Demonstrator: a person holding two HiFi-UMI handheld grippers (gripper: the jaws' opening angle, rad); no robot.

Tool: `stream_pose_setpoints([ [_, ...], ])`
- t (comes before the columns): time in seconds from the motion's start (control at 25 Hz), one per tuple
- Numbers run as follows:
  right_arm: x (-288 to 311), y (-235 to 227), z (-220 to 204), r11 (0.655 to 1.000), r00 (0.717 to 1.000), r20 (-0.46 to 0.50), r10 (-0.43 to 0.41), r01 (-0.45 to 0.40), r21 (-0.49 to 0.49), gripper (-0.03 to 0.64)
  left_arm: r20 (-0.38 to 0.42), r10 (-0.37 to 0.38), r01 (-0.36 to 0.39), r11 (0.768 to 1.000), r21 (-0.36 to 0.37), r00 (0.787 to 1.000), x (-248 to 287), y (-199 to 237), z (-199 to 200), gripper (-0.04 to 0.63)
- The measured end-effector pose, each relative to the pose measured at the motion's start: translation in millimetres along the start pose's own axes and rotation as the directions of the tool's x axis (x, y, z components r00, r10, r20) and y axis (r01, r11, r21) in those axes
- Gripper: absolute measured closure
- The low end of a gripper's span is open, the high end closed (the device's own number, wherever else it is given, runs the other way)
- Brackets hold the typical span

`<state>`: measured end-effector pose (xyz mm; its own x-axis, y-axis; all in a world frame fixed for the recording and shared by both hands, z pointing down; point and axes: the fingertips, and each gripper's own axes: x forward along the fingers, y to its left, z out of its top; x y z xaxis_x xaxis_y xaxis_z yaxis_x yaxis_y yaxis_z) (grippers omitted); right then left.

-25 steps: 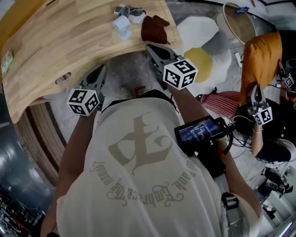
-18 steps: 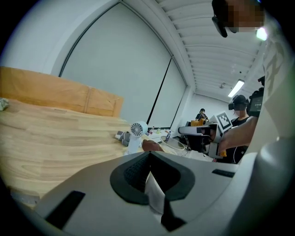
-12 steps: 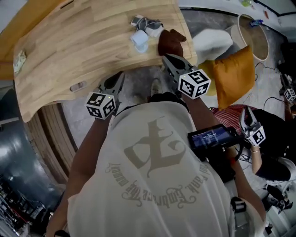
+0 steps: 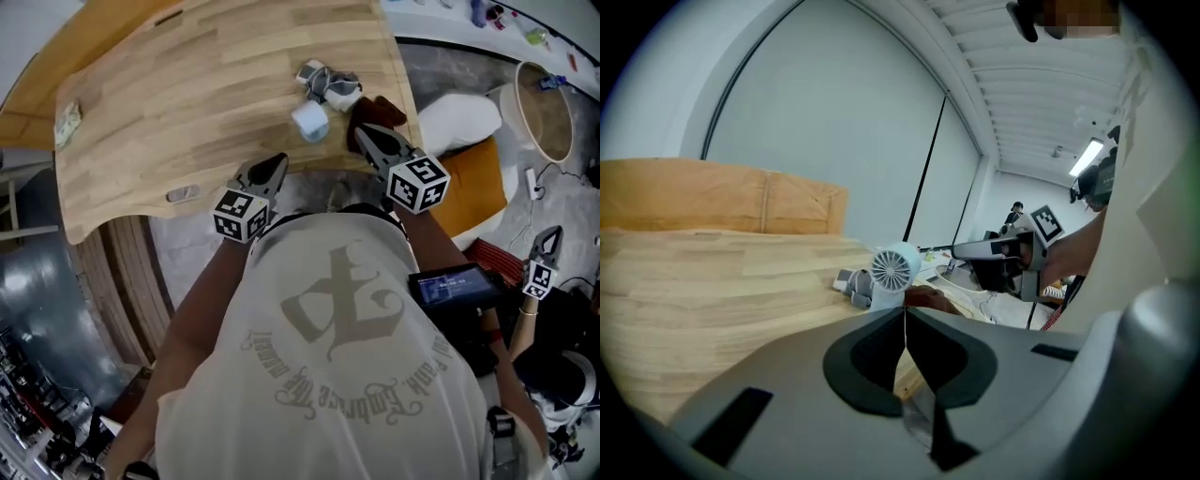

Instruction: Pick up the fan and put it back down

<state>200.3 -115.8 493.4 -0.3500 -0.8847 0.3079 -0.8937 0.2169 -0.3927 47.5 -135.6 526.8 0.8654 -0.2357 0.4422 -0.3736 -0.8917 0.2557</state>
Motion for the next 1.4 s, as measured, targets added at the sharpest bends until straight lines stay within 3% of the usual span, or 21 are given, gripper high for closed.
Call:
stream_pose_setpoints([
  [0.24, -2.0, -22.0, 1.0, 1.0, 0.999, -0.032, -0.001, 0.001, 0.005, 0.603, -0.012, -0.039, 0.039, 0.999, 0.022, 0.999, 29.6, -0.7, -2.2, 0.574],
  [0.52, -6.6, -42.3, -3.5, 1.0, 0.996, -0.081, -0.026, 0.027, 0.009, 0.603, -0.065, -0.056, 0.062, 0.994, 0.088, 0.996, 65.8, 8.5, -12.2, 0.443],
  [0.96, -20.4, -61.8, -9.4, 0.996, 0.99, -0.105, -0.091, 0.093, 0.012, 0.602, -0.091, -0.125, 0.137, 0.98, 0.145, 0.988, 106.7, 19.4, -11.6, 0.32],
  [1.16, -26.1, -69.3, -10.7, 0.995, 0.989, -0.106, -0.1, 0.102, 0.02, 0.603, -0.106, -0.138, 0.157, 0.967, 0.201, 0.985, 117.1, 17.7, -8.9, 0.316],
  [1.4, -28.6, -79.9, -11.8, 0.994, 0.989, -0.11, -0.101, 0.104, 0.024, 0.602, -0.091, -0.124, 0.14, 0.971, 0.196, 0.988, 121.5, 21.8, -6.9, 0.345],
])
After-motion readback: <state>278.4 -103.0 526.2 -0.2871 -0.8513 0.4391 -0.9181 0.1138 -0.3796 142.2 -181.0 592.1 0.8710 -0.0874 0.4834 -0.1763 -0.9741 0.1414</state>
